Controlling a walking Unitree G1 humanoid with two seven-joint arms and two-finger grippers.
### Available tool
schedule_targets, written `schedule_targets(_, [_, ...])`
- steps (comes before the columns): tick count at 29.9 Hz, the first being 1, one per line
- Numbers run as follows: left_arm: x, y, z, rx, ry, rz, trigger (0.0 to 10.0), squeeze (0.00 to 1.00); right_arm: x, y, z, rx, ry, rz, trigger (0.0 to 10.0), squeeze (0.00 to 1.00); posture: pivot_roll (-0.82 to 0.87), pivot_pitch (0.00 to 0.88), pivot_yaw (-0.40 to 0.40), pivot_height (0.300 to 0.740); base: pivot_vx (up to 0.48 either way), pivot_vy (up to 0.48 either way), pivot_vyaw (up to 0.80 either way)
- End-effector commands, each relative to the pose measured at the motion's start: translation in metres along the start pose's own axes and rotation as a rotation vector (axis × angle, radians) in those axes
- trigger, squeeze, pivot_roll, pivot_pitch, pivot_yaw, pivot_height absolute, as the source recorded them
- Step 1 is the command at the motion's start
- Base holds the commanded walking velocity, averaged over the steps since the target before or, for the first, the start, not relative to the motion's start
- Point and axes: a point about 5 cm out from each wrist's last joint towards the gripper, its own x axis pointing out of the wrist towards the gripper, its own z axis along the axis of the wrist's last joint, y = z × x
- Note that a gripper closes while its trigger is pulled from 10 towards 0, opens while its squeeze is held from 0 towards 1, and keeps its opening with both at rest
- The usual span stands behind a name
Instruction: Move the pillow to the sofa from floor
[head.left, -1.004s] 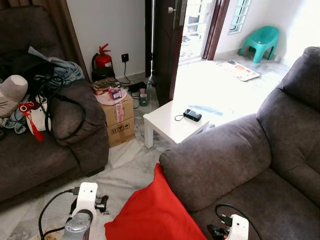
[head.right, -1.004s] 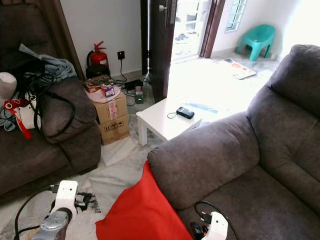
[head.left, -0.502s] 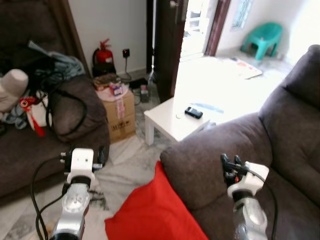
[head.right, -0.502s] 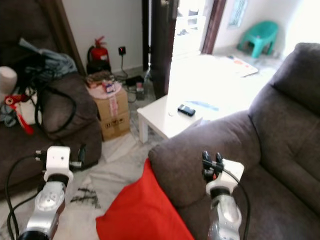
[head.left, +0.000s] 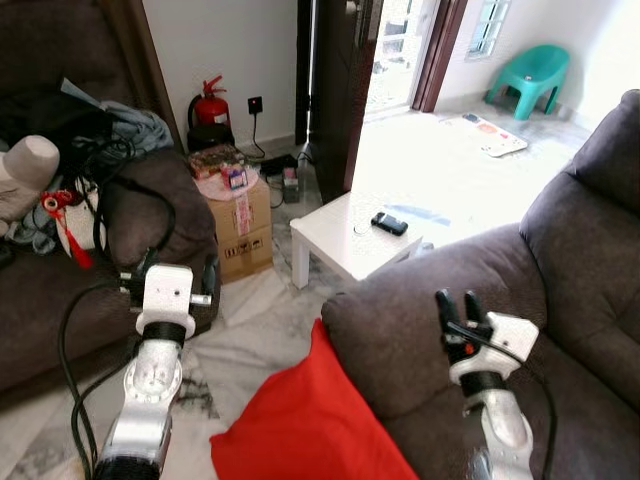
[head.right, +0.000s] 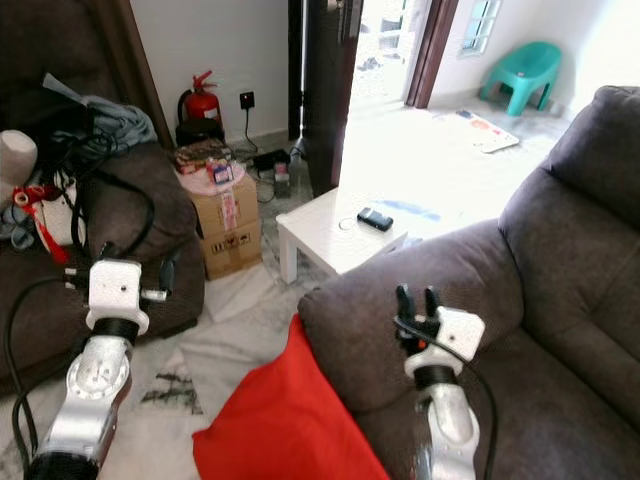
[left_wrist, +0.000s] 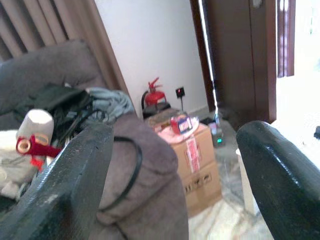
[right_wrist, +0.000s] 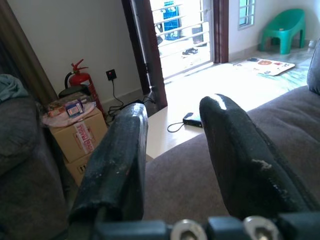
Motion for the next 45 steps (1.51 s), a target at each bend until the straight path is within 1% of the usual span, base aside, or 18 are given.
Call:
schedule_targets(1, [-0.001, -0.002, 0.000, 0.004, 0.014, -0.001, 10.0, 0.00, 0.002, -0.001, 0.005, -0.008, -0.007, -0.002, 10.0, 0.00, 0.06, 0.000, -0.057, 0.740, 0.000, 0.000, 0.00])
schedule_targets(6, [0.002, -0.001, 0.003, 0.001, 0.026, -0.002, 10.0, 0.00, 0.006, 0.001, 0.007, -0.001, 0.018, 0.002, 10.0, 0.00, 0.06, 0.000, -0.060, 0.740, 0.000, 0.000, 0.00])
schedule_targets(14, [0.001, -0.003, 0.002, -0.006, 0.045, -0.003, 10.0, 0.00, 0.008, 0.004, 0.008, 0.002, 0.044, 0.002, 10.0, 0.00, 0.06, 0.000, -0.061, 0.740, 0.000, 0.000, 0.00])
schedule_targets(23, [0.000, 0.000, 0.001, -0.002, 0.062, 0.001, 10.0, 0.00, 0.008, 0.005, 0.009, 0.007, 0.063, 0.000, 10.0, 0.00, 0.06, 0.000, -0.061, 0.686, 0.000, 0.000, 0.00])
schedule_targets(24, [0.000, 0.000, 0.001, -0.002, 0.062, 0.001, 10.0, 0.00, 0.008, 0.005, 0.009, 0.007, 0.063, 0.000, 10.0, 0.00, 0.06, 0.000, -0.061, 0.686, 0.000, 0.000, 0.00])
schedule_targets(26, [0.000, -0.001, 0.001, -0.003, 0.067, -0.009, 10.0, 0.00, 0.008, 0.003, 0.007, 0.003, 0.074, -0.004, 10.0, 0.00, 0.06, 0.000, -0.060, 0.666, 0.000, 0.000, 0.00])
schedule_targets(28, [0.000, -0.002, 0.001, -0.002, 0.067, -0.013, 10.0, 0.00, 0.009, 0.003, 0.008, 0.002, 0.075, -0.004, 10.0, 0.00, 0.06, 0.000, -0.061, 0.661, 0.000, 0.000, 0.00])
schedule_targets(29, [0.000, -0.002, 0.001, -0.003, 0.068, -0.010, 10.0, 0.00, 0.010, 0.004, 0.009, 0.002, 0.068, -0.004, 10.0, 0.00, 0.06, 0.000, -0.061, 0.652, 0.000, 0.000, 0.00])
schedule_targets(33, [0.000, -0.003, 0.002, -0.006, 0.069, -0.010, 10.0, 0.00, 0.012, 0.007, 0.013, -0.001, 0.050, 0.013, 10.0, 0.00, 0.06, 0.000, -0.065, 0.652, 0.000, 0.000, 0.00])
schedule_targets(45, [0.000, -0.003, 0.002, -0.009, 0.074, -0.006, 10.0, 0.00, 0.014, 0.006, 0.014, -0.013, 0.058, 0.016, 10.0, 0.00, 0.06, 0.000, -0.070, 0.652, 0.000, 0.000, 0.00])
